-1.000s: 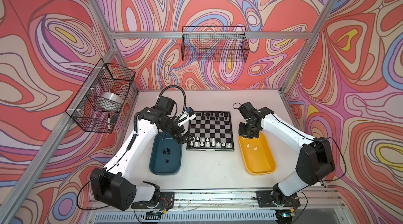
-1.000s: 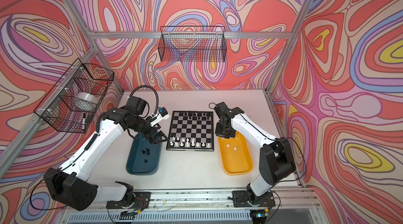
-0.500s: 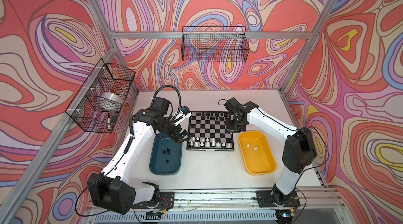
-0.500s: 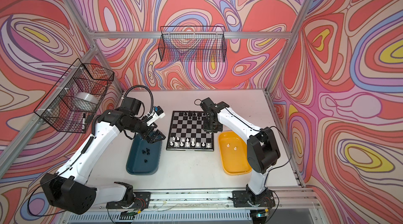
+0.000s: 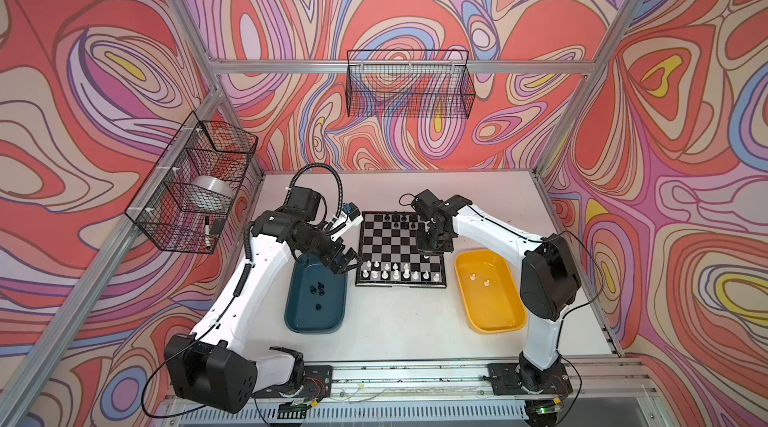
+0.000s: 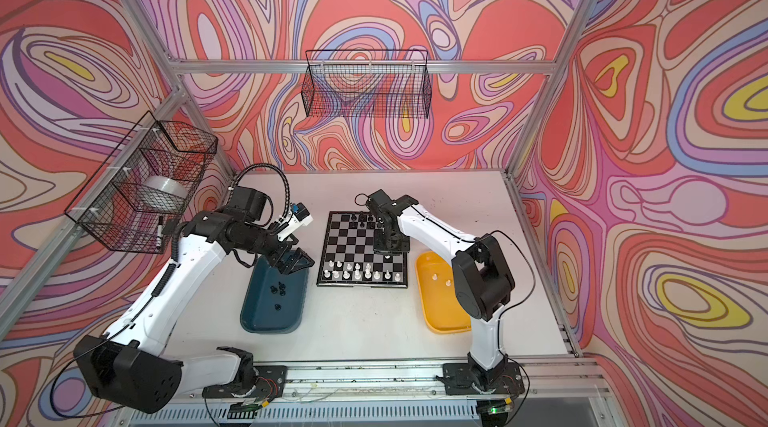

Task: Set up the chess pieces on the board
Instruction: 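Carry the white pawn over the board's nearest row and lower it onto a square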

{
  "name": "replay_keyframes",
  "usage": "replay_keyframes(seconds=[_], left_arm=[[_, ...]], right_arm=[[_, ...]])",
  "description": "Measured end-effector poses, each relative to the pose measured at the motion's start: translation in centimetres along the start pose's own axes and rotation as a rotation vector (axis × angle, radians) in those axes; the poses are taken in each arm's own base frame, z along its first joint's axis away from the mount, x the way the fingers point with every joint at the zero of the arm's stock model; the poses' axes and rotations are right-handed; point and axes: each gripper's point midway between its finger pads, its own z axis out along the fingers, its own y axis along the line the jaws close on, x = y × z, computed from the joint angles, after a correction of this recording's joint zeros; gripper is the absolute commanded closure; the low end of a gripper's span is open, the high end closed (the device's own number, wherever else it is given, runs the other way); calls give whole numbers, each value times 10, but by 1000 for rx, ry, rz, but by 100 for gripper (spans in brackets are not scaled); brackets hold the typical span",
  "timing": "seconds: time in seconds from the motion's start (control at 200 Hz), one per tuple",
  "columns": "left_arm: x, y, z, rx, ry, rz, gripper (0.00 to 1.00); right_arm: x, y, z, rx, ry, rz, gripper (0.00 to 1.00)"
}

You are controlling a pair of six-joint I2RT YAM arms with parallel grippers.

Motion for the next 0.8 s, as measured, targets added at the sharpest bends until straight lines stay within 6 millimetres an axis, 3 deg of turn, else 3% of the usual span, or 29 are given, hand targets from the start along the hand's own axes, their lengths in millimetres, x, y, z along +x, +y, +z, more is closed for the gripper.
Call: replay_keyframes(seconds=[0.316,0.796], left_arm=[[0,1,-1,-3,-2,-4,3],[1,1,-1,-3,-2,-5,3]], right_arm=[[4,13,15,-6,32,-26,91],[9,23,22,-28,47,-42,91]])
